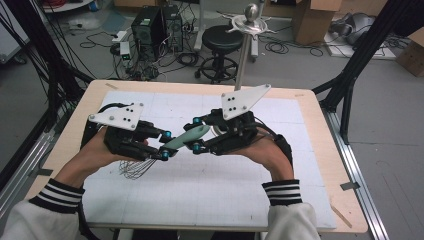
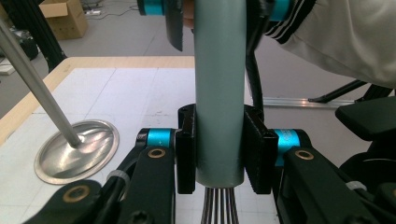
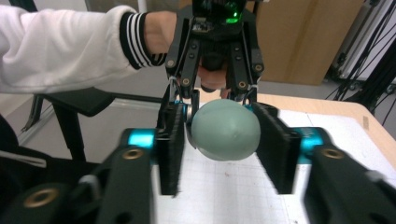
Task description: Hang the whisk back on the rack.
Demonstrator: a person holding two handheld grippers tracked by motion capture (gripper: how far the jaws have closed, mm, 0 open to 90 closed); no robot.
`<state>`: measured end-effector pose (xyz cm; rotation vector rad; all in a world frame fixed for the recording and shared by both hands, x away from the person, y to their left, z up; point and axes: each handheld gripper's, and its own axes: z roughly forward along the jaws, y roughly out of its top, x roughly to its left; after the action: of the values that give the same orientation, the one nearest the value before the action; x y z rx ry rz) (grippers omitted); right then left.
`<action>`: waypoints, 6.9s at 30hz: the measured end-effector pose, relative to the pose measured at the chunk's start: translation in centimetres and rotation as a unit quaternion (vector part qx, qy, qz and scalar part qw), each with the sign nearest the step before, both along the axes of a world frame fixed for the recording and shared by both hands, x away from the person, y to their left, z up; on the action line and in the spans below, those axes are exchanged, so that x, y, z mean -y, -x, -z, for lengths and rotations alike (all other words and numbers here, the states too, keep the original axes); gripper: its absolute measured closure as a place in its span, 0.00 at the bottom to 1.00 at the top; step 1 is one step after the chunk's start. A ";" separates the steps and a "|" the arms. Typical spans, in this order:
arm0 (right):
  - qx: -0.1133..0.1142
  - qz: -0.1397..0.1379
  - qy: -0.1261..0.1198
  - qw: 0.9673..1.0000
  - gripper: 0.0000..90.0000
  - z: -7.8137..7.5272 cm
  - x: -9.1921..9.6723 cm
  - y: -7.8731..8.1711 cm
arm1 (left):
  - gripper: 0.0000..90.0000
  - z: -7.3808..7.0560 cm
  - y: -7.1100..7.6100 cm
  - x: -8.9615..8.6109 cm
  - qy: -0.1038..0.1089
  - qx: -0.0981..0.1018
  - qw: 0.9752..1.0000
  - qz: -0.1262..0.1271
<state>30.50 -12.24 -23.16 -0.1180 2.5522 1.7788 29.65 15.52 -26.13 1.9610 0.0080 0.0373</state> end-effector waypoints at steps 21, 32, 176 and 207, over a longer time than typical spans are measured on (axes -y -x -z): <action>0.002 0.015 0.002 1.000 0.74 -0.6 -0.1 0.2 | 0.50 0.2 0.1 0.1 -0.033 0.012 0.998 -0.044; -0.009 0.044 0.009 0.999 0.74 -0.8 1.8 0.0 | 0.02 0.7 -0.2 -0.5 -0.064 0.004 0.991 -0.121; -0.051 0.268 0.118 0.955 0.73 -10.6 14.3 -15.7 | 0.02 9.8 1.4 -14.1 0.002 -0.059 0.962 -0.268; -0.047 0.364 0.072 0.927 0.00 -7.5 16.0 -10.4 | 0.02 9.7 1.8 -13.8 0.000 -0.055 0.964 -0.261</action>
<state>40.94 -28.22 -15.62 0.8170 2.3044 1.3210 27.84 29.37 -35.85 1.9091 0.5981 0.2735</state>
